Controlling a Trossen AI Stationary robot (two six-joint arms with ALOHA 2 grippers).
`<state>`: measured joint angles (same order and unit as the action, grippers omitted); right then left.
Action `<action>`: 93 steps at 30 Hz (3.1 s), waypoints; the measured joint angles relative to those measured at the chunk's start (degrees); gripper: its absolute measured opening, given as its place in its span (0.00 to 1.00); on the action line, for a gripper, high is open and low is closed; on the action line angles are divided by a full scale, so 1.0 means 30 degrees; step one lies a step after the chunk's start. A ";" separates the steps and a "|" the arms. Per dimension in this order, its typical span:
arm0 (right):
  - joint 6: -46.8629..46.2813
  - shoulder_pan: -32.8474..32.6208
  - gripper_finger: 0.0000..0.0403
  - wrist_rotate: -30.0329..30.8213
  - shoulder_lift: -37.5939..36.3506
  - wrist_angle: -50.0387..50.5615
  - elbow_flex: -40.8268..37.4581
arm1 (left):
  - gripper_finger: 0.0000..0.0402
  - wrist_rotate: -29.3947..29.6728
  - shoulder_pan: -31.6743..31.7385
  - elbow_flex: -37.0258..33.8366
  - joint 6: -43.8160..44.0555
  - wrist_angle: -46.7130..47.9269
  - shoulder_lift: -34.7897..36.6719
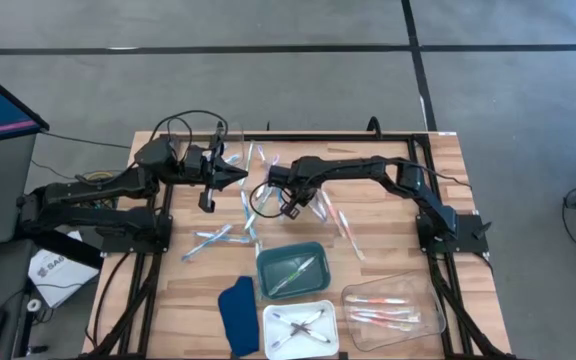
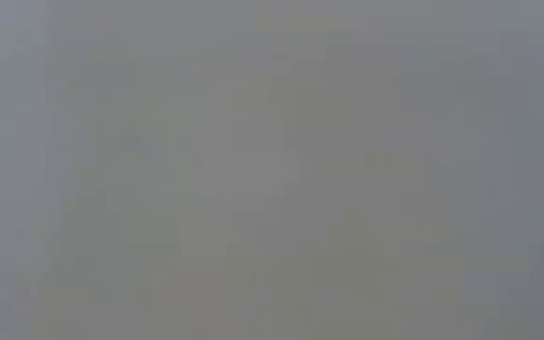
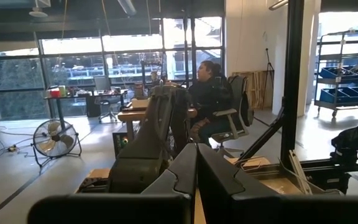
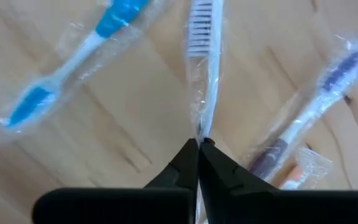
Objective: Pick & Place Toothbrushes
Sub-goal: Put the purple toothbrush into the white bin
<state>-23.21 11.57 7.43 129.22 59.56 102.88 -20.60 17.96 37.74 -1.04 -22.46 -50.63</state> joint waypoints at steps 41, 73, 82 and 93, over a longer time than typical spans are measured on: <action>0.4935 -0.3611 0.00 0.4696 -0.8148 -0.4651 -0.0004 | 0.02 0.0022 0.0000 0.0000 -0.0049 0.0164 0.0000; 0.4198 -0.8563 0.00 -0.1110 -0.9059 -0.1442 -0.0012 | 0.02 -0.0044 0.0000 0.0000 -0.0056 -0.0714 0.0007; -0.0025 -0.9767 0.00 -0.0965 -0.8834 -0.3150 -0.0004 | 0.02 -0.0601 -0.0001 0.0000 0.2017 -0.0692 0.0007; -0.1117 -1.3342 0.00 -0.0153 -0.6949 -0.6470 -0.0107 | 0.02 -0.2259 -0.3231 0.0007 0.4120 -0.1995 0.0007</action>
<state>-26.56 -28.45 6.97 108.37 40.15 102.56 -27.38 8.26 37.76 11.32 -28.44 -50.61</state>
